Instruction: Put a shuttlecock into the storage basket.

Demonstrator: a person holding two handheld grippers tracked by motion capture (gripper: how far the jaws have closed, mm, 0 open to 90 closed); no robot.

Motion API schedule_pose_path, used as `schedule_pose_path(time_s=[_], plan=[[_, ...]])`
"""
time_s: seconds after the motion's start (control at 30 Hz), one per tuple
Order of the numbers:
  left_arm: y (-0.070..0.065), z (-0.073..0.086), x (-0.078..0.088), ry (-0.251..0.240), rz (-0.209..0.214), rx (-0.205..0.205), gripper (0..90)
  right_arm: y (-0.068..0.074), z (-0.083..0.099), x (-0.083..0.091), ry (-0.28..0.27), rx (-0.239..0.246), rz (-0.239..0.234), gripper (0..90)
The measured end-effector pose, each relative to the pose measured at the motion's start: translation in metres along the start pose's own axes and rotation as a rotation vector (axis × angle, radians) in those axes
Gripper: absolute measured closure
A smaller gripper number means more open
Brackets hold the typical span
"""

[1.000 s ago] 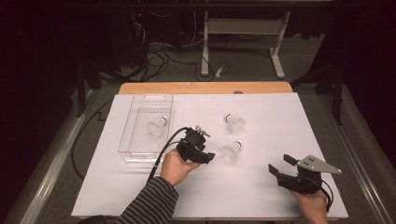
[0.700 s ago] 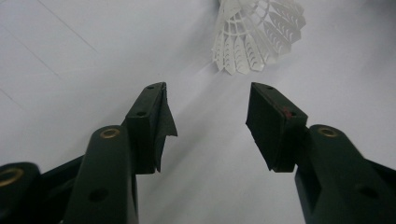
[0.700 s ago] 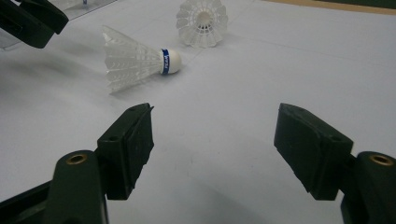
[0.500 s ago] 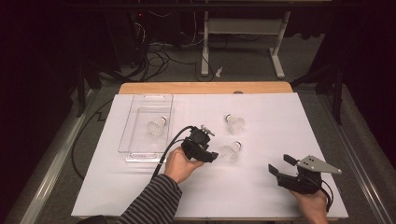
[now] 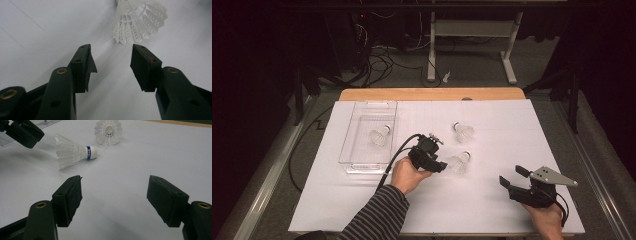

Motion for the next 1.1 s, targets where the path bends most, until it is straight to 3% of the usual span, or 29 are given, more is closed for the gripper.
schedule_pose_path(time_s=[0.27,0.73,0.9,1.1], plan=[[0.003,-0.001,-0.004,0.011,-0.017,-0.011,53.0,0.0,0.0,0.0,0.001,0.002,0.0,29.0],[-0.003,-0.005,-0.017,0.029,-0.021,-0.029,54.9,0.0,0.0,0.0,0.003,0.003,0.001,29.0],[-0.003,-0.007,-0.021,0.005,-0.017,-0.027,58.1,0.0,0.0,0.0,0.004,0.005,0.001,29.1],[-0.003,-0.008,-0.025,0.019,-0.022,-0.035,59.6,0.0,0.0,-0.001,0.004,0.005,0.001,29.1]])
Point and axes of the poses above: each handheld gripper's, and its own axes: x roughly backward along the jaws, z roughly out of its underside, y roughly to its left, the point moved 1 cm from there along -x, roughly forward along the jaws, and after that the axes turned 7 degrees about z, right-handed, at the moved point
